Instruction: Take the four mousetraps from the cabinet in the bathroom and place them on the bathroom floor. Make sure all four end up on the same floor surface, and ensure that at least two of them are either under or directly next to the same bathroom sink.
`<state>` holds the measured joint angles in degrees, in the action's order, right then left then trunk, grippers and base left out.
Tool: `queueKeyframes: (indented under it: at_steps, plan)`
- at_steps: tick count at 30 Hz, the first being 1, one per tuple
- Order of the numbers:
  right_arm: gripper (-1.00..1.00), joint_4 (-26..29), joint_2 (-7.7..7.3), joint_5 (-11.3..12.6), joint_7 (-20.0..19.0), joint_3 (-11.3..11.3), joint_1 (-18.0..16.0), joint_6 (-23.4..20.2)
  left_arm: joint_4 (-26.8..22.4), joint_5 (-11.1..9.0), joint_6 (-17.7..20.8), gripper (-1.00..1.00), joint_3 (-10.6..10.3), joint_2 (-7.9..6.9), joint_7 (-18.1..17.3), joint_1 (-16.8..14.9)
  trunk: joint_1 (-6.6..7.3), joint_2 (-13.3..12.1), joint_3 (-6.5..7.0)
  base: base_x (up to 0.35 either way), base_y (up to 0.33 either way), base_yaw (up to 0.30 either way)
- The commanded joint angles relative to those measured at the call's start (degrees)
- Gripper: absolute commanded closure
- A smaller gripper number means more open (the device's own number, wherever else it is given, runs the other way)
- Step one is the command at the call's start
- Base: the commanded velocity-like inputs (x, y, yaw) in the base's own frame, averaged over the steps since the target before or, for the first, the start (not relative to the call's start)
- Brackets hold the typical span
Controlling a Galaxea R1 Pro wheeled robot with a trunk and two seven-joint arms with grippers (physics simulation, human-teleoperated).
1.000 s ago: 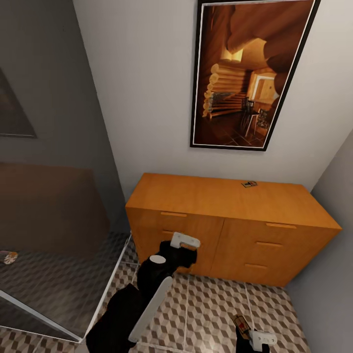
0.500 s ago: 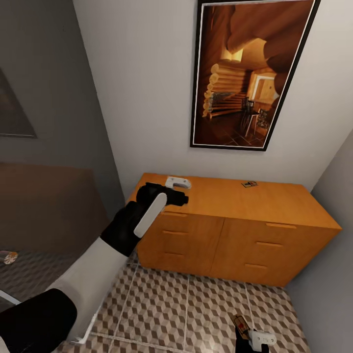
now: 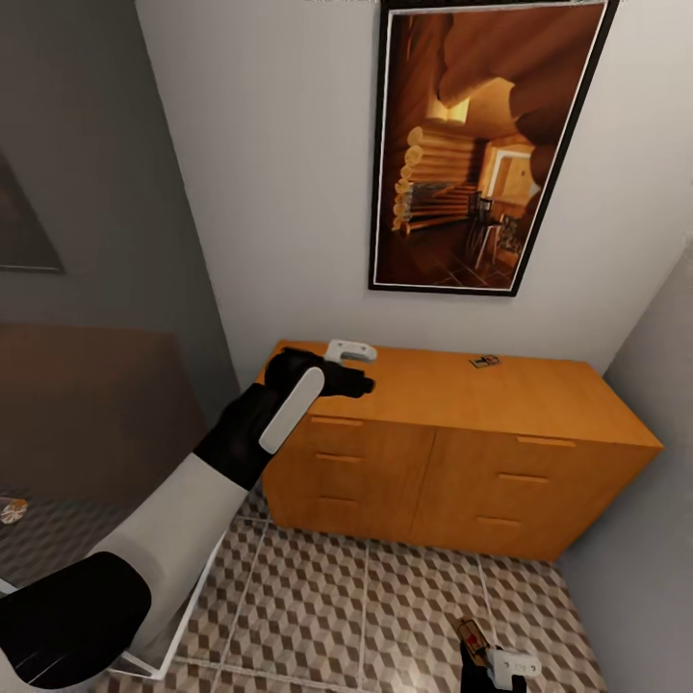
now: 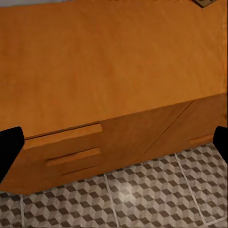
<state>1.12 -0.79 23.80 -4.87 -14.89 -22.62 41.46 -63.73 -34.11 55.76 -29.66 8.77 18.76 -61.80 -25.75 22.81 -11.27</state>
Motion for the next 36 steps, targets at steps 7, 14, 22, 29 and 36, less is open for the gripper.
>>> queueKeyframes:
  at_steps: [7, 14, 22, 29, 36]
  plan:
    - [1.0, -0.07, -0.06, 0.63, -0.76, -0.14, -0.06, 0.12, -3.47, -0.6, 0.54, -1.0, -0.39, -1.99, -0.66, -0.08, -0.04, 0.11, 0.34, 0.0, 0.0, -0.208]
    - [1.0, -0.07, -0.01, 0.69, -0.73, -0.14, -0.06, 0.12, -3.99, -0.6, 0.66, -1.0, -0.48, -3.05, -1.32, -0.08, -0.04, 0.11, 0.85, 0.0, 0.0, -0.222]
    - [1.0, -0.07, 0.0, 0.71, -0.67, -0.14, -0.06, 0.04, -3.86, -0.6, 0.67, -1.0, -0.91, -3.47, -1.44, -0.08, -0.04, 0.11, 1.41, 0.003, 0.0, -0.195]
    - [1.0, -0.07, -0.06, 0.72, -0.59, -0.14, -0.06, 0.03, -2.85, -0.6, 0.66, -1.0, -2.33, -3.49, -1.45, -0.08, -0.04, 0.11, 1.49, 0.179, 0.0, -0.029]
    - [1.0, -0.07, -0.08, 0.72, -0.58, -0.14, -0.06, 0.03, -1.5, -0.6, 0.59, -1.0, -5.61, -3.49, -1.47, -0.08, -0.04, 0.11, 1.5, 0.322, 0.0, -0.003]
